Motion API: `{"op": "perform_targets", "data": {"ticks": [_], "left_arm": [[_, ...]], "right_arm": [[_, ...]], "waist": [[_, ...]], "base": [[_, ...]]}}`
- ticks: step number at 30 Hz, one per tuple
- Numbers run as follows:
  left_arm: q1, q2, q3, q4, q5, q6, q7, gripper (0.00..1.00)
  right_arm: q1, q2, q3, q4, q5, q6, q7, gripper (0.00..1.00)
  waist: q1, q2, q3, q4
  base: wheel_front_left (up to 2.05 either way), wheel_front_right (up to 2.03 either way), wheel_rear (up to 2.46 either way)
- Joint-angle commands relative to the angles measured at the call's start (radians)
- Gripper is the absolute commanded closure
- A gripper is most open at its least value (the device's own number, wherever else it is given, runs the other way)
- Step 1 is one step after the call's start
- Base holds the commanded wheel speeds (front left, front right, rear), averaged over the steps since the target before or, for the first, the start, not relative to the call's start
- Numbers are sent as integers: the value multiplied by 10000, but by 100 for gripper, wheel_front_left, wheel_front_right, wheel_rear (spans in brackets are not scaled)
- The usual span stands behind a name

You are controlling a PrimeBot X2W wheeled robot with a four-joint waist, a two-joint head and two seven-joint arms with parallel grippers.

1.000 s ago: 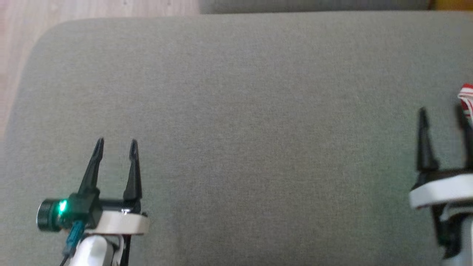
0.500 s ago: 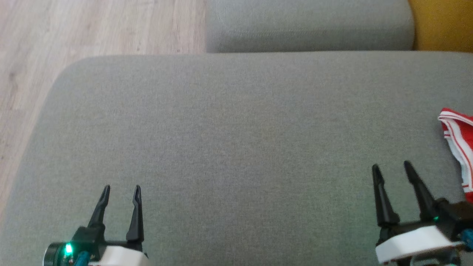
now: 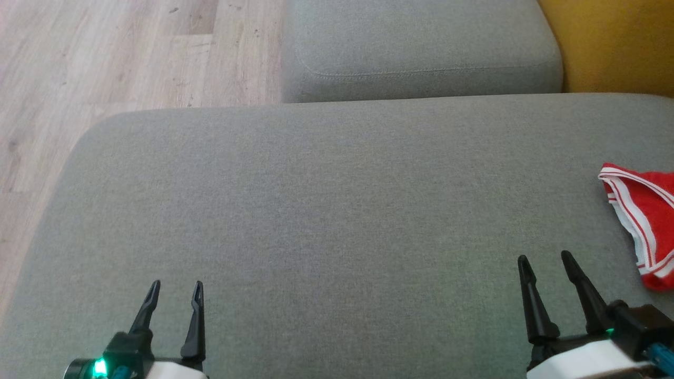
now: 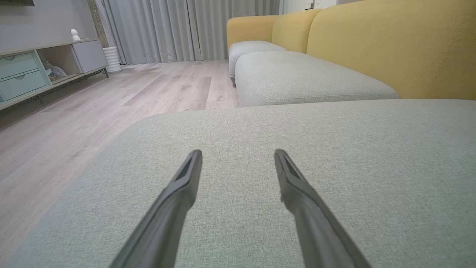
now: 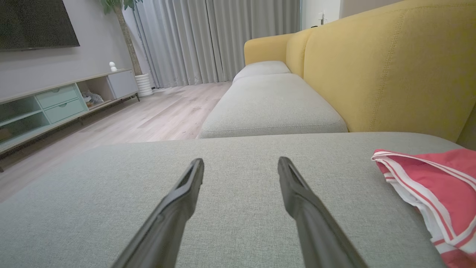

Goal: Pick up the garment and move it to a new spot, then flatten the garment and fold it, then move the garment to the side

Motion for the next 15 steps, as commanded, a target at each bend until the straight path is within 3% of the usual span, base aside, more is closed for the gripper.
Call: {"op": "perform_targets", "data": {"ticks": [1,15], "left_arm": [[-218,213,364,-357,-39,61,5,0],[-246,298,279,-432,-68,223,215,0]], "right_arm": [[-211,-66,239,-381,55,-7,-68,0],[-291,-63,290,-322,176,-7,-16,0]], "waist": [[0,-1,-5,-15],[0,-1,24,-96]], "base": [[0,0,0],[0,0,0]]}}
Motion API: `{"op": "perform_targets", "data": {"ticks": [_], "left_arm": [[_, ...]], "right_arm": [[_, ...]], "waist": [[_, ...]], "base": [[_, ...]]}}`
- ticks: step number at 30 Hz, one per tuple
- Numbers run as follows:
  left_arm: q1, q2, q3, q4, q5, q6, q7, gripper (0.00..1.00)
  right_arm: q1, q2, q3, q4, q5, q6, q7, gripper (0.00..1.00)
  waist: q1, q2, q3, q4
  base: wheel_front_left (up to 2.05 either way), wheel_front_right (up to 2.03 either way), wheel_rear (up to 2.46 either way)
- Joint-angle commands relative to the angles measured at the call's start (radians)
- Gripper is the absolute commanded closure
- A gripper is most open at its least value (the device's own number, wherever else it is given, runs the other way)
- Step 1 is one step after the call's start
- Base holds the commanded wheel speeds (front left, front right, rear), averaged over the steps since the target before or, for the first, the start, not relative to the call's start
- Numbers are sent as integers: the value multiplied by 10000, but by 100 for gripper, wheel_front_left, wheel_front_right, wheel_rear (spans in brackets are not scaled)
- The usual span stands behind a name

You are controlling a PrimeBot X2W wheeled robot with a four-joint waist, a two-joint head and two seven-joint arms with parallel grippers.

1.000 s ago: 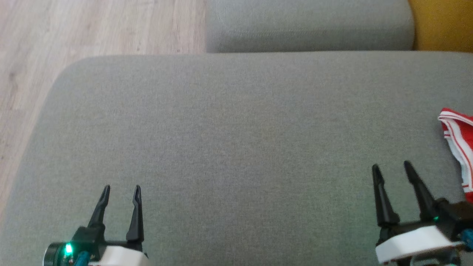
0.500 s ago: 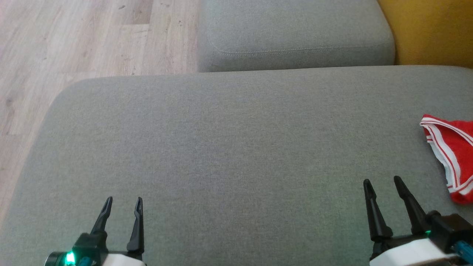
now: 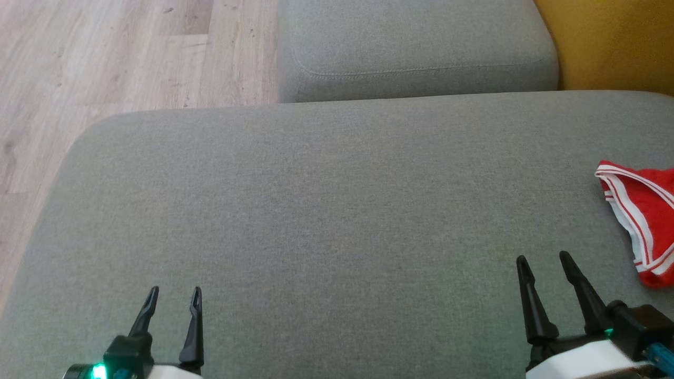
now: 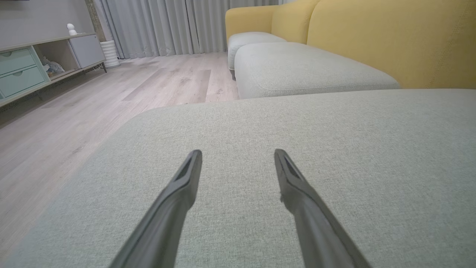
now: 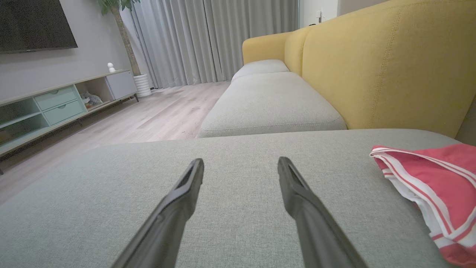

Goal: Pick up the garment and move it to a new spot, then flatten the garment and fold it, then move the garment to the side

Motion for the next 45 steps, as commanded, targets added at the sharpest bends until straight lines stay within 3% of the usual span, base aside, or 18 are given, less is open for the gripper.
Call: {"op": "perform_targets", "data": {"ticks": [1,7,8,45], "left_arm": [[-410,204,323,-331,-74,53,-18,0],[-437,234,291,-322,-104,83,-18,0],[0,46,-19,-2,-86,2,1,100],[-556,-615,965,494,-3736,-697,636,100]], "right_arm": [[-293,-63,241,-357,94,-7,-19,0],[-325,-63,257,-322,152,-7,-20,0],[-3,0,9,8,90,0,-2,100],[-987,-234,-64,1408,4262,-2,67,100]], "waist": [[0,-1,3,12],[0,-1,16,49],[0,-1,17,49],[0,-1,128,-3]], "base": [[0,0,0],[0,0,0],[0,0,0],[0,0,0]]}}
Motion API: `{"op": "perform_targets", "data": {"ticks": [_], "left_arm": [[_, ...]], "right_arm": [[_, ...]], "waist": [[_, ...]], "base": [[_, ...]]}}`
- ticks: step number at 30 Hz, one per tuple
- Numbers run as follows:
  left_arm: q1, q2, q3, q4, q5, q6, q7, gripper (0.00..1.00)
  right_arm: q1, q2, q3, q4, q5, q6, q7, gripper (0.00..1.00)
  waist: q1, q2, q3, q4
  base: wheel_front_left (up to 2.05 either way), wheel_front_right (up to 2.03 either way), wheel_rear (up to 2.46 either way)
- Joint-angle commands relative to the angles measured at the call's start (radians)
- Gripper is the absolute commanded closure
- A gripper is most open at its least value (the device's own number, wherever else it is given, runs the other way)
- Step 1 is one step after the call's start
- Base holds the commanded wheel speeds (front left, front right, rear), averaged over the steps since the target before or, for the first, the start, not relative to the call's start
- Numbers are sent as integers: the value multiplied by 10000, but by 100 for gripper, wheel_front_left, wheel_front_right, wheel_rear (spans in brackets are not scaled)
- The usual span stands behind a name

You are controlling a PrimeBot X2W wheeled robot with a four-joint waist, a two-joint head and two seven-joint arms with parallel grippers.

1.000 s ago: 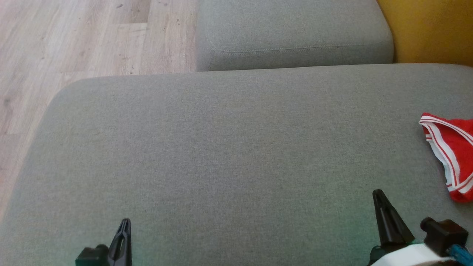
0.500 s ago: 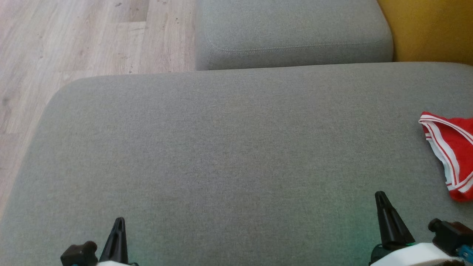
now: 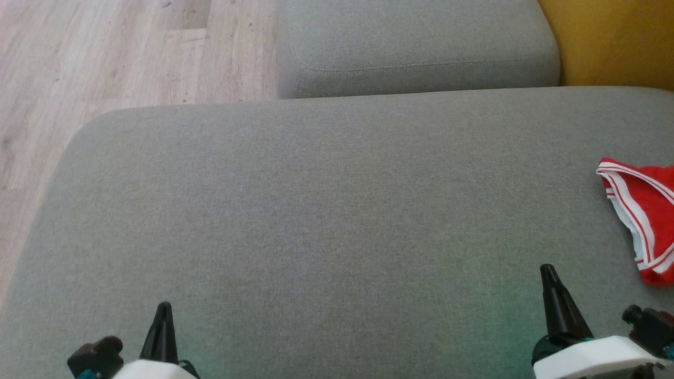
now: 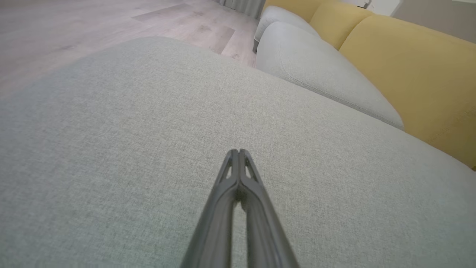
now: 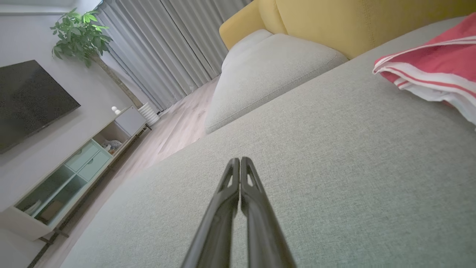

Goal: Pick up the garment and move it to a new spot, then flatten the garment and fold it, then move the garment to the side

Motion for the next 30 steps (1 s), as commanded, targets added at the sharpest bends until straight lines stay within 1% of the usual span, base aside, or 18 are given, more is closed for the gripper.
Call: {"op": "perform_targets", "data": {"ticks": [1,30], "left_arm": [[-500,4,324,-267,-322,-89,36,100],[-997,-428,1165,-207,-3296,-657,566,100]], "right_arm": [[-532,-206,-20,-239,399,-2,55,100],[-1352,-293,-238,549,3692,-4,227,100]], "waist": [[0,0,6,-2],[-1,0,95,-47]], "base": [[0,0,0],[0,0,0]]}}
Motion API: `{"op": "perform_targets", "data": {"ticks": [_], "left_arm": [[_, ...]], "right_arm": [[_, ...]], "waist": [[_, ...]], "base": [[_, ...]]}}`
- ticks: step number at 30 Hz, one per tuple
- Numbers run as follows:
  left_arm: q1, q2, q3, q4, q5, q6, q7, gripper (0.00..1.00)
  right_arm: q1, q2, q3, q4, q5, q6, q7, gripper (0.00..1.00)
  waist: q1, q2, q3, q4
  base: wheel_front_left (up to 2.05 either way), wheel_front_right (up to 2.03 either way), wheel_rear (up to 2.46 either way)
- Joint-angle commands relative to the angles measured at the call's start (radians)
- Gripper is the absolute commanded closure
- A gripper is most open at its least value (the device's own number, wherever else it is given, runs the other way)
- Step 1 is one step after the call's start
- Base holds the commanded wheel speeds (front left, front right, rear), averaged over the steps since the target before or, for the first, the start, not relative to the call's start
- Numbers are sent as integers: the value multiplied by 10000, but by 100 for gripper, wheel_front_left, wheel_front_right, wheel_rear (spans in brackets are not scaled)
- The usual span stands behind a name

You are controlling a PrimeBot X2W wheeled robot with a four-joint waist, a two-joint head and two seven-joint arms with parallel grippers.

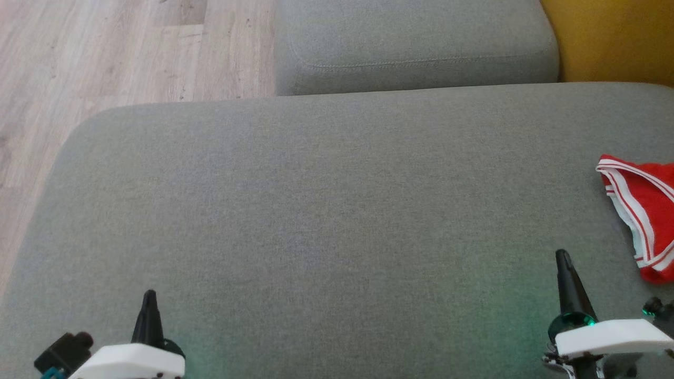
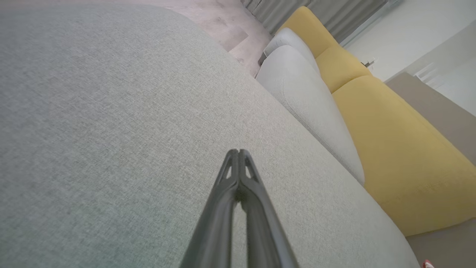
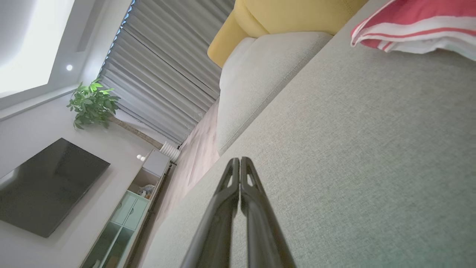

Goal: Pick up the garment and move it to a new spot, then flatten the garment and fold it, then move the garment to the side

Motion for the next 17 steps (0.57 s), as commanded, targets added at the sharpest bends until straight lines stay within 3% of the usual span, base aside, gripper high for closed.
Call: {"op": "perform_targets", "data": {"ticks": [1,17], "left_arm": [[-594,22,332,-251,-244,-95,56,100],[-878,-227,815,-214,-1937,-419,361,100]], "right_arm": [[-556,-241,41,-240,293,-4,58,100],[-1027,-263,-121,212,2140,-5,186,100]], "waist": [[-1,0,3,-2],[-1,0,54,-27]], "base": [[0,0,0],[0,0,0]]}}
